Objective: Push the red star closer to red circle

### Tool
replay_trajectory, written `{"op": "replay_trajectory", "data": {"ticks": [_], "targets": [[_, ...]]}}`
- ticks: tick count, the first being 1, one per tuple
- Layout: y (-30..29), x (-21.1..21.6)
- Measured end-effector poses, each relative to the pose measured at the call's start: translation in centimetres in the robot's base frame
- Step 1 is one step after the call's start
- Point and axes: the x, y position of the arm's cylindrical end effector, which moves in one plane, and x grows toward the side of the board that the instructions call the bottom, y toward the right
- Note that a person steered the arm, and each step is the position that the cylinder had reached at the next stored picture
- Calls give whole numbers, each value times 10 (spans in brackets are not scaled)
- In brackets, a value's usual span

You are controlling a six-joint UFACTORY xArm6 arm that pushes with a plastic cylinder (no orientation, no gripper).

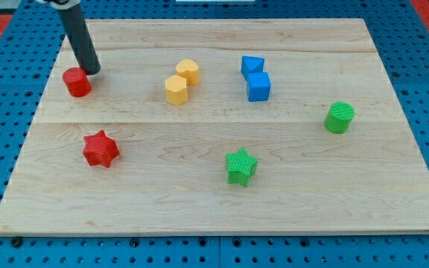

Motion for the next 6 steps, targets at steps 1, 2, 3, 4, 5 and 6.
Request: {"op": "replay_trajectory", "data": {"ticks": [1, 2, 3, 4, 5, 6], "targets": [[9, 16], [69, 43], [102, 107], [111, 134], [131, 173], [97, 186]]}}
